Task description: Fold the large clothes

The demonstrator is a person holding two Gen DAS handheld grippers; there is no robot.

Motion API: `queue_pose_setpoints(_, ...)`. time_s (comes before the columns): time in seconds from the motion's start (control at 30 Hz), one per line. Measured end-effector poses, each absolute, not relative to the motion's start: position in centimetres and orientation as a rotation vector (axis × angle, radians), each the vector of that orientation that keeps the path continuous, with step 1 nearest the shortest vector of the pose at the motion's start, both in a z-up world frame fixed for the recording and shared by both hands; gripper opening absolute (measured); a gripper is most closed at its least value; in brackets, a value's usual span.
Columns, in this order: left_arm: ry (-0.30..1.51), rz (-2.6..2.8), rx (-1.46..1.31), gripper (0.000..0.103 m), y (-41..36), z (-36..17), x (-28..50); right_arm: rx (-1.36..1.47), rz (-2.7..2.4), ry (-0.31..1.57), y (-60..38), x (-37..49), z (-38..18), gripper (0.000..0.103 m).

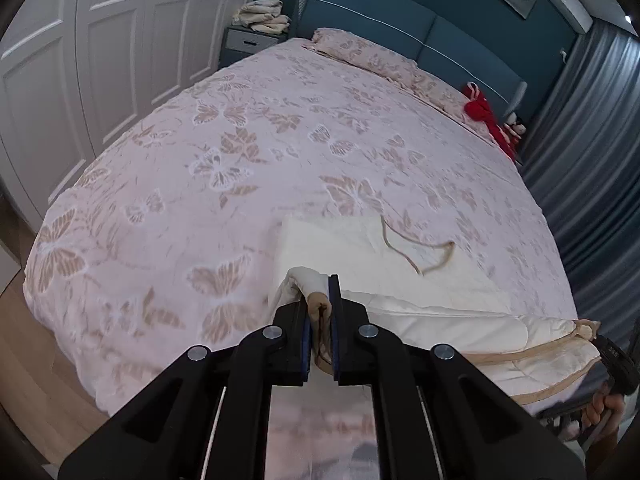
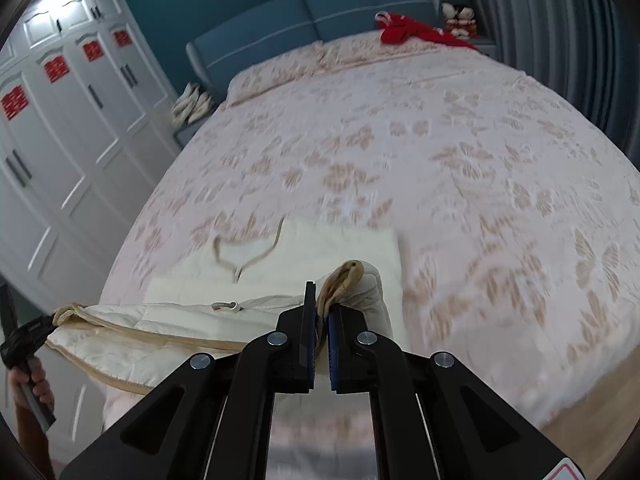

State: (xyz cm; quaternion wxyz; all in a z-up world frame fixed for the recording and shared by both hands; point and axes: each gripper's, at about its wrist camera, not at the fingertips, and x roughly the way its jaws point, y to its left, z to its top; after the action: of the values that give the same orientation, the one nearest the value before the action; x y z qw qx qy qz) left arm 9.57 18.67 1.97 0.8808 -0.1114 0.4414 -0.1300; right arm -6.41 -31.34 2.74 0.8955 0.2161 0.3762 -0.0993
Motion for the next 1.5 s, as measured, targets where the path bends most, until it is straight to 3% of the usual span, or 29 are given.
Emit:
queue_pose_setpoints(0.47,1.013,-0.137,-0.151,0.008,13.7,-7.2,20.1,0.566,-0.352,0.802,-34.5,2.1,-6.2,0.004)
queue_pose_setpoints(1.0,1.065,-0.114,0.004,0.011,10.9,-13.6,22.3,0.566,-0.417,0.917,-34.9,5.7,-12.5,0.004)
queue_pose_setpoints(1.07,1.064,-0.139,0.001,0.012,11.3,-12.9,22.1,0.595,-0.399,0.886,-35.1,5.1,-11.2,0.01)
queue_pose_setpoints(1.13,1.062,-0.169,-0.036,0.016,12.2,-11.8,21.8,0.608,-0.356,0.821,-35.4,3.8,-8.8,0.018)
queue_pose_setpoints(1.17,1.042,-0.198,-0.073,0.021,13.2,-10.7,21.3,0.597,-0.347,0.784,-35.6,3.1,-7.6,0.031)
queue_pose_setpoints(1.2,1.027,-0.213,-0.096,0.036,13.8,-10.0,20.9,0.58,-0.359,0.749,-35.6,2.3,-6.5,0.04)
queue_pose_setpoints(1.23,0.999,-0.196,-0.109,0.056,14.6,-9.0,20.4,0.554,-0.388,0.69,-35.7,0.8,-4.9,0.057)
queue_pose_setpoints(1.27,0.951,-0.134,-0.107,0.097,15.6,-7.8,19.7,0.539,-0.393,0.645,-35.8,-0.3,-3.9,0.063)
queue_pose_setpoints(1.33,0.786,-0.095,-0.145,0.098,17.9,-5.1,17.6,0.534,-0.371,0.601,-36.0,-2.0,-2.5,0.064)
queue_pose_setpoints(1.5,0.888,-0.152,-0.186,0.097,18.2,-5.5,19.7,0.514,-0.36,0.696,-36.0,-1.1,-4.5,0.065)
